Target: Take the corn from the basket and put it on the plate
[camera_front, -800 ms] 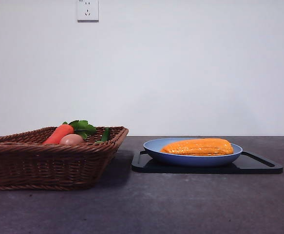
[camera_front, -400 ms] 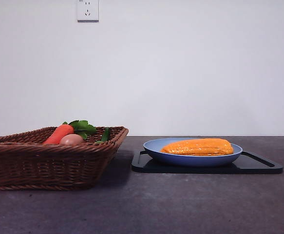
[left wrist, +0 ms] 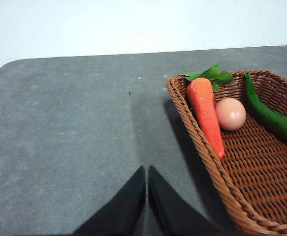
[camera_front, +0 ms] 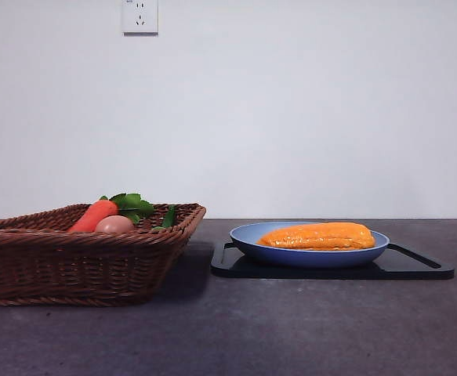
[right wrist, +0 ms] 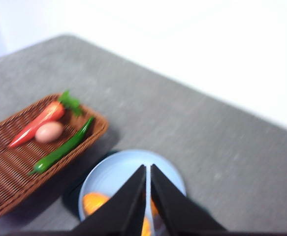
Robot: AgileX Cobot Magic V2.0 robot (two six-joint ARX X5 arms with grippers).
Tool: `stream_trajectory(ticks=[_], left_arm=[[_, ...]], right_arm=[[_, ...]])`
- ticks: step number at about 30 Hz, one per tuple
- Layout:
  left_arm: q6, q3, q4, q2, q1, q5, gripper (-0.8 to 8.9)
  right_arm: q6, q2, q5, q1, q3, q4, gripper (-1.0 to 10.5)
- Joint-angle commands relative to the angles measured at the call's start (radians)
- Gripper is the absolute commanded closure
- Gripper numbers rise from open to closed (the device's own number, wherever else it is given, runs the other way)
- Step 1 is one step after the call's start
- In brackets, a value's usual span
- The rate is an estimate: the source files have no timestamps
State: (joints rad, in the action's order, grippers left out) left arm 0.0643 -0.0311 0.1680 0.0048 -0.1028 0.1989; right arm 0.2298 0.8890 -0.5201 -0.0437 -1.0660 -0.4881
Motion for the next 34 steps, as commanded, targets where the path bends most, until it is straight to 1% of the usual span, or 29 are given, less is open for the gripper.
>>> stream_trajectory(ticks=[1,4,5,9,12,18,21,29,34], left_arm=[[0.0,0.028,-0.007,0.0,-0.003,0.0,8.06],[0.0,0.028,-0.007,0.0,-0.003,0.0,8.06],[0.0,0.028,-0.007,0.0,-0.003,0.0,8.06],[0.0,0.028,-0.007,0.0,-0.003,0.0,8.06],[0.0,0.028,-0.007,0.0,-0.003,0.0,8.06],[0.0,0.028,-0.007,0.0,-0.003,0.0,8.06],[0.0,0.028,-0.007,0.0,-0.003,0.0,8.06],[0.0,0.028,-0.007,0.0,-0.003,0.0,8.06],[0.0,0.028,-0.007,0.0,-0.003,0.0,8.06]], right_arm=[[-0.032,-0.083,0.005,0.045,0.126,0.121,9.4],[-0.043,-0.209,0.01,0.087,0.291,0.249,9.4],[-0.046,-0.251,0.027,0.099,0.346,0.286,9.4],[-0.073,-0.406,0.152,0.125,0.546,0.406,9.4],[-0.093,-0.507,0.216,0.127,0.669,0.452,9.4],[-0.134,-0.674,0.296,0.126,0.866,0.492,9.4],[-0.159,-0.732,0.316,0.126,0.94,0.512,9.4],[-0.2,-0.831,0.316,0.125,1.048,0.509,9.4],[-0.2,-0.887,0.333,0.124,1.056,0.408,9.4]])
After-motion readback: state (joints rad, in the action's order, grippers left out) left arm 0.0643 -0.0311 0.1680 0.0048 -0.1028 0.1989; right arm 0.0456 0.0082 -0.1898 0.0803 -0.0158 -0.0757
